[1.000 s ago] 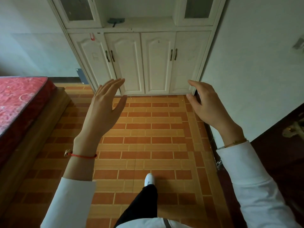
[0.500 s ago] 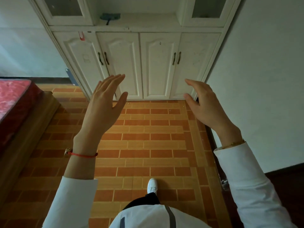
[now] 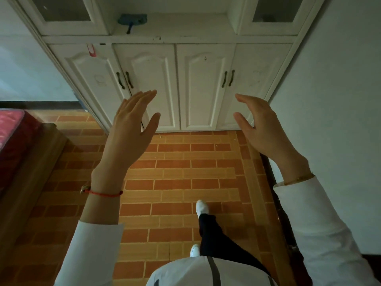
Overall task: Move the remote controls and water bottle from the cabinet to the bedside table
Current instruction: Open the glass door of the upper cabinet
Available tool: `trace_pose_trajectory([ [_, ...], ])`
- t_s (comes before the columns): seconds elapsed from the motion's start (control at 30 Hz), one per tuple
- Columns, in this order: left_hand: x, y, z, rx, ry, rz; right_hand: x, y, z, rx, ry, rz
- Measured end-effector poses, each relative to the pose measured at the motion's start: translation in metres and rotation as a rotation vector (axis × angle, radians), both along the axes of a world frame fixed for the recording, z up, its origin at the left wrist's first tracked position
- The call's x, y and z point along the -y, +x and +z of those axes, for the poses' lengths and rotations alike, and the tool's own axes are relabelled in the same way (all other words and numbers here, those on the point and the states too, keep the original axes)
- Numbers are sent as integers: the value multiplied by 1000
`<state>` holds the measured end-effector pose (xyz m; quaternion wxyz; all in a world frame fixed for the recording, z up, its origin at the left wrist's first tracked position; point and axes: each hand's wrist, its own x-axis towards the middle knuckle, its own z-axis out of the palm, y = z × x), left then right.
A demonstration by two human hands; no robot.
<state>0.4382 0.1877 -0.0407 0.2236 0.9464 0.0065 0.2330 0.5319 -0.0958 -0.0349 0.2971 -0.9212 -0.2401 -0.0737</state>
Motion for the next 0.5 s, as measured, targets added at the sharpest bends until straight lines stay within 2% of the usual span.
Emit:
trace_pose_trajectory([
  [0.27, -47, 98, -10, 5, 5, 36, -55, 112, -15, -7, 37, 60],
  [0.5, -102, 220, 7, 29, 30, 52, -116, 237, 5, 64, 89, 100],
])
